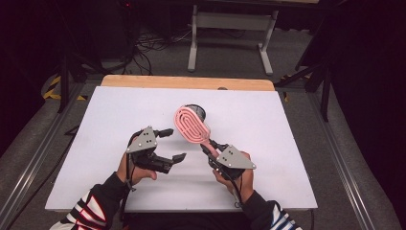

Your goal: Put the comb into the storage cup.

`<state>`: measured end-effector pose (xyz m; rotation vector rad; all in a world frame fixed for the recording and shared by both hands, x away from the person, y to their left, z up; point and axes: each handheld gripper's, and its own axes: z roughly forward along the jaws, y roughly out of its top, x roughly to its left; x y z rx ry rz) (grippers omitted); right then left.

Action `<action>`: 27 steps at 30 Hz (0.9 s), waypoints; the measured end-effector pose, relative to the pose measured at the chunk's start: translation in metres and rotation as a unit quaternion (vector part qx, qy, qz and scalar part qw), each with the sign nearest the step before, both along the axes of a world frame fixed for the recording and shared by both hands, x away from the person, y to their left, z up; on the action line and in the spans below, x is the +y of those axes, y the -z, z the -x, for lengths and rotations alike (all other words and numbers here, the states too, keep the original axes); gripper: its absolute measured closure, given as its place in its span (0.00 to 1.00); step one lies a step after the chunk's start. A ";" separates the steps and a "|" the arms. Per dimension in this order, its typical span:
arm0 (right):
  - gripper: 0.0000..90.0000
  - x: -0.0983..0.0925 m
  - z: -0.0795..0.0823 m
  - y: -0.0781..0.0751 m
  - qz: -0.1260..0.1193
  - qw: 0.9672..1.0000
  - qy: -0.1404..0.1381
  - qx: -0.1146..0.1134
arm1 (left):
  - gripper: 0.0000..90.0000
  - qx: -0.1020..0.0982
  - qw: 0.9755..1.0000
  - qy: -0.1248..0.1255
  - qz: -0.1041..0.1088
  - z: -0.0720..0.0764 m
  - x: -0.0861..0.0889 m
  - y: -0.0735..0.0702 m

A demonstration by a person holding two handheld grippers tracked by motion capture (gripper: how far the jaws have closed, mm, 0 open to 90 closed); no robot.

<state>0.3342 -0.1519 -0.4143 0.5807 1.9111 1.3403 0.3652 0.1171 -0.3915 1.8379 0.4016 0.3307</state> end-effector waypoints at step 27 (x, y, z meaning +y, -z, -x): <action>0.84 0.015 0.006 0.013 0.016 1.000 -0.027 -0.006 | 0.34 0.023 0.996 0.026 0.084 -0.006 -0.014 -0.005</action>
